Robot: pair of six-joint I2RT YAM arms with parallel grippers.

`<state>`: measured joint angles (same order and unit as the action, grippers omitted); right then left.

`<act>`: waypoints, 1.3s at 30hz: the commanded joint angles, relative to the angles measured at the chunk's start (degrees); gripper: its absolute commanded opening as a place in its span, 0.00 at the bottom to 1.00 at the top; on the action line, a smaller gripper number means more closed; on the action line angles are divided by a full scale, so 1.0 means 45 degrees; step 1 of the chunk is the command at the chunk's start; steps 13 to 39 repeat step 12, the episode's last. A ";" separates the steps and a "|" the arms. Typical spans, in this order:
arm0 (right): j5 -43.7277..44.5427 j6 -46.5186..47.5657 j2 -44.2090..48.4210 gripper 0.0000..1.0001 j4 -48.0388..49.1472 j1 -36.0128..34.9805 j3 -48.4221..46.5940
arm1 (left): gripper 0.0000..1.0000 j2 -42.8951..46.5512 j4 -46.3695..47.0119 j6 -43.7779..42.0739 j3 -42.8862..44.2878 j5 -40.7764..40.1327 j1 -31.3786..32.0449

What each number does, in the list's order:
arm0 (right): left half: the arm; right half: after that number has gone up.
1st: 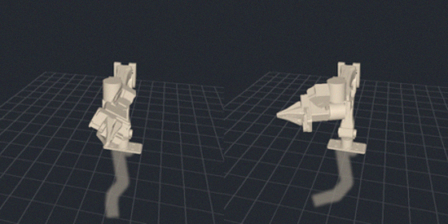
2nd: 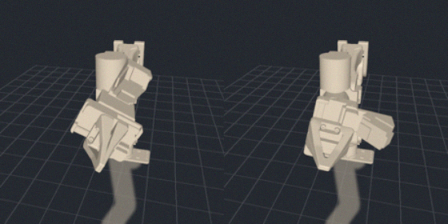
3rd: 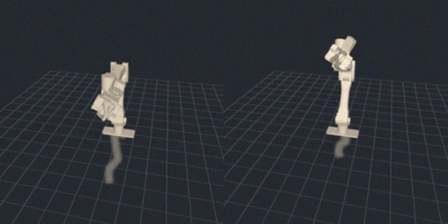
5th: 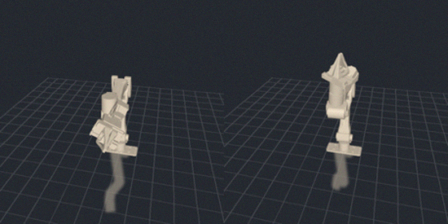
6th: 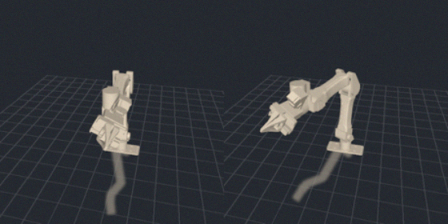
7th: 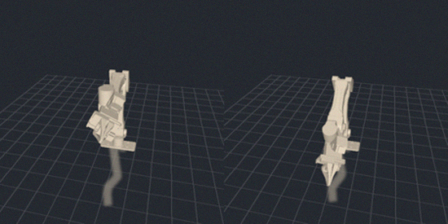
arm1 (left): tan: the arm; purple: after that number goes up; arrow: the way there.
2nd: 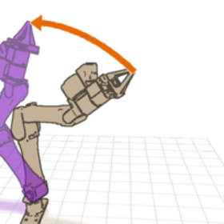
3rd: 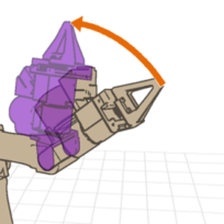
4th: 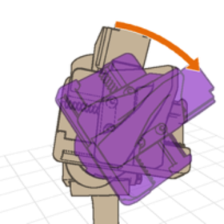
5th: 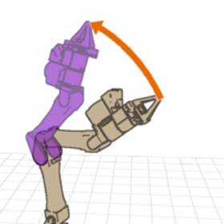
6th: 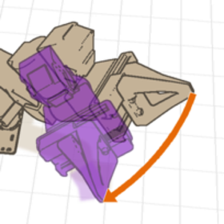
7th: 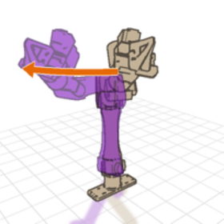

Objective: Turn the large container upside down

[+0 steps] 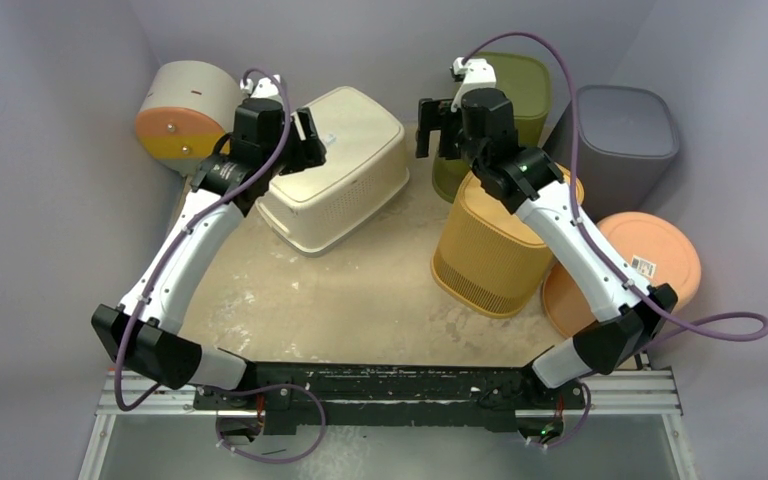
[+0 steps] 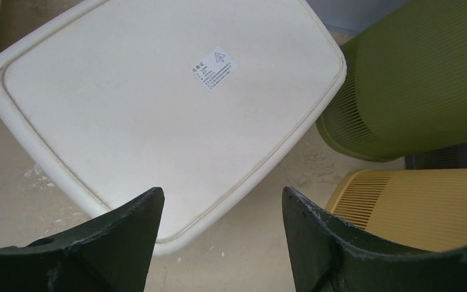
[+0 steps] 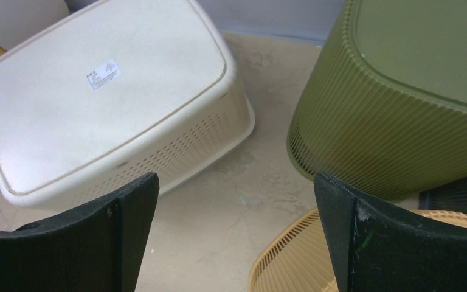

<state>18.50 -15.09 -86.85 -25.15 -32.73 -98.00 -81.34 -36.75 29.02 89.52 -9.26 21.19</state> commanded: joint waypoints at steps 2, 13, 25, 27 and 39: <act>0.0543 -0.0237 0.0578 1.00 0.1104 -0.0086 0.0277 | 0.69 0.0569 0.0425 -0.0471 -0.0129 -0.0114 0.0058; 0.1013 0.0208 0.0797 1.00 0.1327 -0.0073 0.0511 | 0.69 0.0627 0.0555 -0.0325 -0.0236 -0.0119 0.0053; 0.1013 0.0208 0.0797 1.00 0.1327 -0.0073 0.0511 | 0.69 0.0627 0.0555 -0.0325 -0.0236 -0.0119 0.0053; 0.1013 0.0208 0.0797 1.00 0.1327 -0.0073 0.0511 | 0.69 0.0627 0.0555 -0.0325 -0.0236 -0.0119 0.0053; 0.1013 0.0208 0.0797 1.00 0.1327 -0.0073 0.0511 | 0.69 0.0627 0.0555 -0.0325 -0.0236 -0.0119 0.0053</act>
